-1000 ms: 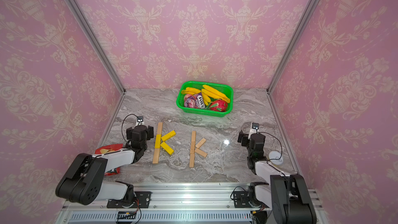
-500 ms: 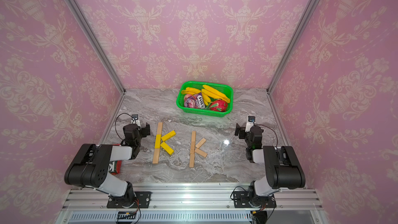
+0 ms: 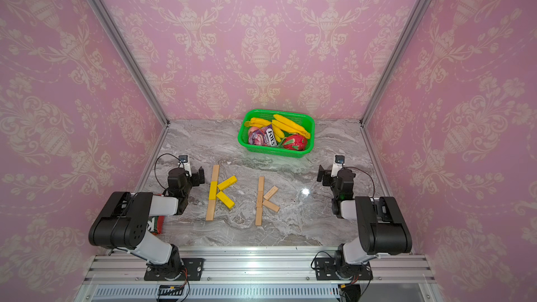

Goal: Assemble the letter k with building blocks
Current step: Reset both arms

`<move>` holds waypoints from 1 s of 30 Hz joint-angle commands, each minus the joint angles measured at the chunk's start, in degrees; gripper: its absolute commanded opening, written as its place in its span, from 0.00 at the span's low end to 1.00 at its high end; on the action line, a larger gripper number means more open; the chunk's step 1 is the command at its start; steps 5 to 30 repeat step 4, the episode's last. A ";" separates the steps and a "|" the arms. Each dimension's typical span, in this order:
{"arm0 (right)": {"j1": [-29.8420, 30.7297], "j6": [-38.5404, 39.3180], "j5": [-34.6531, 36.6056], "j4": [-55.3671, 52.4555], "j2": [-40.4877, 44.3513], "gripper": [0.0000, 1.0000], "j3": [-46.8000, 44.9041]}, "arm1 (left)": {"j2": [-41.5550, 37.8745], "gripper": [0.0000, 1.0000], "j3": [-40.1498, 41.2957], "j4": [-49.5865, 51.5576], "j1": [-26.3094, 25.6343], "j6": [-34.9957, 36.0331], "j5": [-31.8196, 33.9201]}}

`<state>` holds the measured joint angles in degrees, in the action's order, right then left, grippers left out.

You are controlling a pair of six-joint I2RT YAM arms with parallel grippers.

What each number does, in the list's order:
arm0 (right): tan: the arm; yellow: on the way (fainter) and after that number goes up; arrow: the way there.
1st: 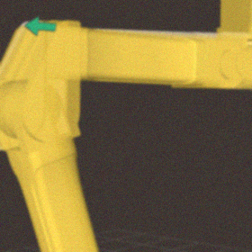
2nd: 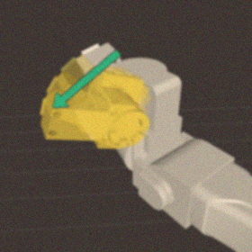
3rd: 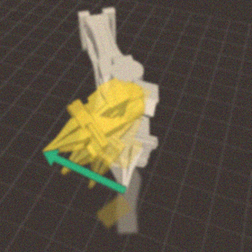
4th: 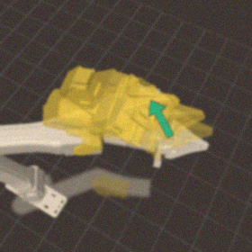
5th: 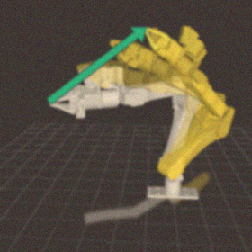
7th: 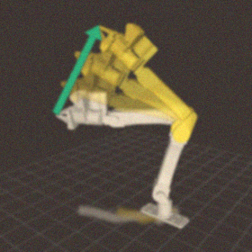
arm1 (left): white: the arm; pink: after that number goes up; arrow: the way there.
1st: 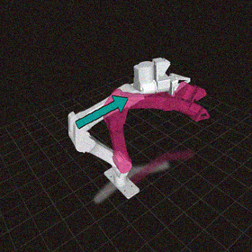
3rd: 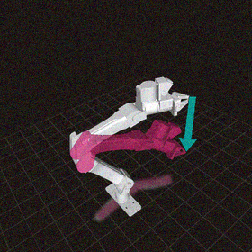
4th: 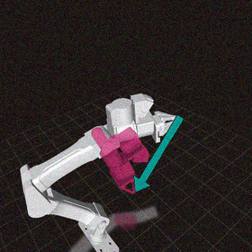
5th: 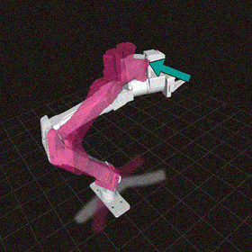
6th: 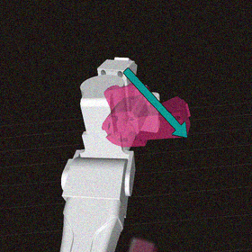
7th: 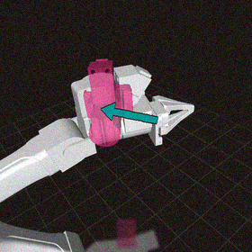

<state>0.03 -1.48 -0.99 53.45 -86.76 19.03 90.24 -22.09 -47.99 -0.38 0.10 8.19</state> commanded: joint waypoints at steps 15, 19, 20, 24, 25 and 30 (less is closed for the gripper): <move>0.44 -0.04 1.39 -0.46 0.46 1.00 0.66 | 0.36 0.99 -0.30 -0.04 0.65 -1.33 -1.34; 0.44 -0.04 1.39 -0.46 0.46 1.00 0.66 | 0.36 0.99 -0.30 -0.04 0.65 -1.33 -1.34; 0.44 -0.04 1.39 -0.46 0.46 1.00 0.66 | 0.36 0.99 -0.30 -0.04 0.65 -1.33 -1.34; 0.44 -0.04 1.39 -0.46 0.46 1.00 0.66 | 0.36 0.99 -0.30 -0.04 0.65 -1.33 -1.34; 0.44 -0.04 1.39 -0.46 0.46 1.00 0.66 | 0.36 0.99 -0.30 -0.04 0.65 -1.33 -1.34; 0.44 -0.04 1.39 -0.46 0.46 1.00 0.66 | 0.36 0.99 -0.30 -0.04 0.65 -1.33 -1.34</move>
